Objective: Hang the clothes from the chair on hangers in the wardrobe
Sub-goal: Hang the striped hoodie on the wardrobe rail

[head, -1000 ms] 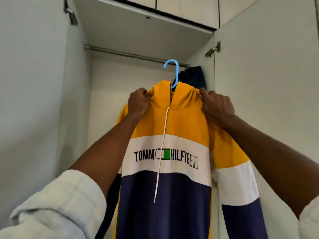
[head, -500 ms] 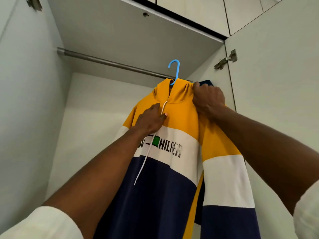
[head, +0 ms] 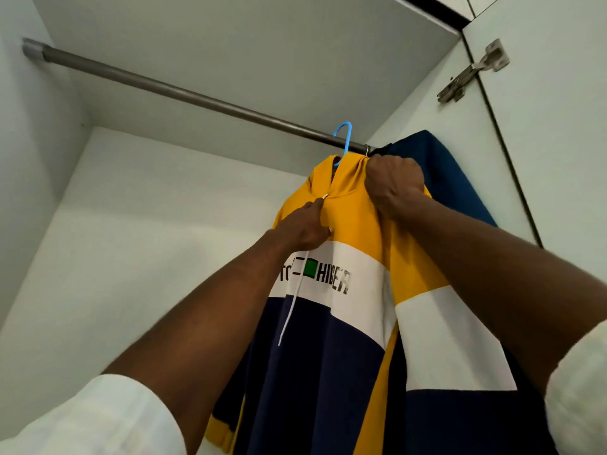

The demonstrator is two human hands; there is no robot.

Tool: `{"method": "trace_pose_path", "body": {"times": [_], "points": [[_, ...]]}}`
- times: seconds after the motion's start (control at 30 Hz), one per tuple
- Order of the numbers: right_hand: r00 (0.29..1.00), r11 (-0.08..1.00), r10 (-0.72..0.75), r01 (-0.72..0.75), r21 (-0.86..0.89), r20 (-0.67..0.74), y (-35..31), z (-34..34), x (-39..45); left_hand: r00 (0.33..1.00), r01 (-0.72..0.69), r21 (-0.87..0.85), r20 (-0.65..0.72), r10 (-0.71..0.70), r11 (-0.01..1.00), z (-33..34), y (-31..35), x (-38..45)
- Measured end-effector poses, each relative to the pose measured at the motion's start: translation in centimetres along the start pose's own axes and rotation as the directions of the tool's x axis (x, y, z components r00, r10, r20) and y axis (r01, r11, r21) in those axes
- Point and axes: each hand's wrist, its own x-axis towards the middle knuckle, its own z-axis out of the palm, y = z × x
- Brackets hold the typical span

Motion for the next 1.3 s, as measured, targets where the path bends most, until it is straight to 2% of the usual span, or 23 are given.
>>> {"method": "trace_pose_path", "body": {"times": [0.3,0.63,0.77,0.83,0.9,0.97,1.03,1.1,1.17,1.23,1.3], "points": [[1.000,0.994,0.018,-0.016,-0.107,0.010,0.5,5.7,3.9,1.000,0.009,-0.043,0.015,-0.008,0.999,6.2,-2.2,5.0],[0.999,0.993,-0.037,0.041,-0.109,0.032,-1.0,6.7,4.5,0.999,-0.031,-0.046,0.008,0.031,0.998,8.3,-3.0,6.6],[1.000,0.997,0.010,-0.011,-0.073,-0.010,-0.5,6.4,3.7,1.000,-0.018,-0.055,-0.011,0.018,0.998,8.0,-2.8,6.2],[0.996,0.997,0.076,-0.076,0.004,-0.042,-0.3,5.9,3.3,0.999,-0.030,-0.066,-0.031,0.028,0.997,8.1,-2.7,5.7],[0.981,0.968,0.187,-0.176,0.177,-0.049,-0.1,5.2,2.5,0.999,-0.029,-0.072,-0.036,0.027,0.997,8.1,-2.5,5.0],[0.948,0.878,0.320,-0.295,0.377,-0.003,-0.2,4.2,1.2,0.999,-0.014,-0.072,-0.041,0.011,0.997,8.0,-2.1,3.7],[0.903,0.743,0.422,-0.394,0.541,0.079,-0.4,3.4,-0.4,0.998,-0.011,-0.064,-0.068,0.006,0.998,7.6,-1.7,2.2],[0.885,0.679,0.454,-0.421,0.601,0.106,-0.9,2.6,-2.8,0.996,-0.020,-0.045,-0.090,0.016,0.999,7.1,-1.3,0.1],[0.909,0.768,0.413,-0.379,0.515,0.053,-1.4,2.1,-5.7,0.994,-0.025,-0.025,-0.108,0.022,0.999,6.9,-1.0,-2.1],[0.948,0.872,0.319,-0.302,0.385,0.021,-2.2,1.5,-9.0,0.993,-0.017,-0.019,-0.114,0.015,1.000,6.6,-0.6,-4.7],[0.979,0.925,0.201,-0.196,0.324,0.020,-3.1,0.7,-12.7,0.994,-0.007,-0.014,-0.106,0.005,1.000,6.4,0.0,-8.0]]}}
